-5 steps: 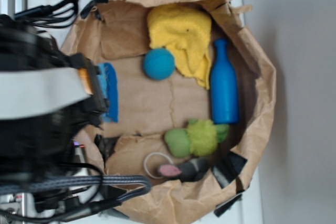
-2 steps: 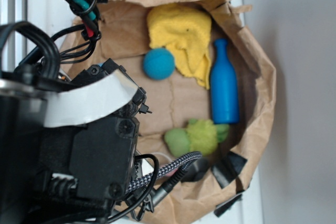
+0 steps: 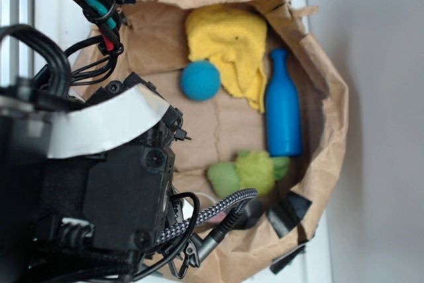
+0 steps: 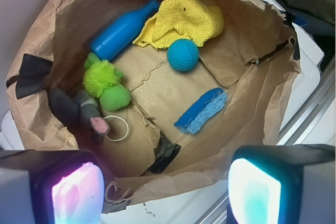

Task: Grab the blue sponge.

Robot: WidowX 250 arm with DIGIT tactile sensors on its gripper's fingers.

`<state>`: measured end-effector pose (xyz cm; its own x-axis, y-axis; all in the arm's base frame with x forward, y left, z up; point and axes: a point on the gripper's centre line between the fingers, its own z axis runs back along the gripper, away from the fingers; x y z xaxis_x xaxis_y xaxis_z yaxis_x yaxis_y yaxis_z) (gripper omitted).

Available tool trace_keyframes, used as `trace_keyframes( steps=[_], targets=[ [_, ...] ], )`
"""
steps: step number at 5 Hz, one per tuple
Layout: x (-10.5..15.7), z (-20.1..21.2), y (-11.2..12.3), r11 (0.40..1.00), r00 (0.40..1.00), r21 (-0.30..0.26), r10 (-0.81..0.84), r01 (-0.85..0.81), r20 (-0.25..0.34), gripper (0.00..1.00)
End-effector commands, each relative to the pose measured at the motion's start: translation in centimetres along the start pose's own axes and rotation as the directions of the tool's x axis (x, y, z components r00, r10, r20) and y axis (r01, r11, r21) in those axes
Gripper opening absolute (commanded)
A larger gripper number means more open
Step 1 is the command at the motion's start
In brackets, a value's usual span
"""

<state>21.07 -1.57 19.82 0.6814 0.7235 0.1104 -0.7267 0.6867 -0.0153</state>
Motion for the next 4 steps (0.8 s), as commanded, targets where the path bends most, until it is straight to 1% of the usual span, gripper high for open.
trace_keyframes(
  steps=[1, 2, 3, 4],
  targets=[
    [0.6, 0.8, 0.5, 0.999, 0.999, -0.025, 0.029, -0.028, 0.026, 1.00],
    [3.4, -1.3, 0.4, 0.992, 0.991, -0.010, 0.123, -0.122, 0.044, 1.00],
    [6.1, -3.3, 0.1, 0.970, 0.968, 0.005, 0.244, -0.245, 0.052, 1.00],
    [7.7, -4.4, -1.0, 0.953, 0.952, -0.004, 0.302, -0.302, 0.050, 1.00]
  ],
)
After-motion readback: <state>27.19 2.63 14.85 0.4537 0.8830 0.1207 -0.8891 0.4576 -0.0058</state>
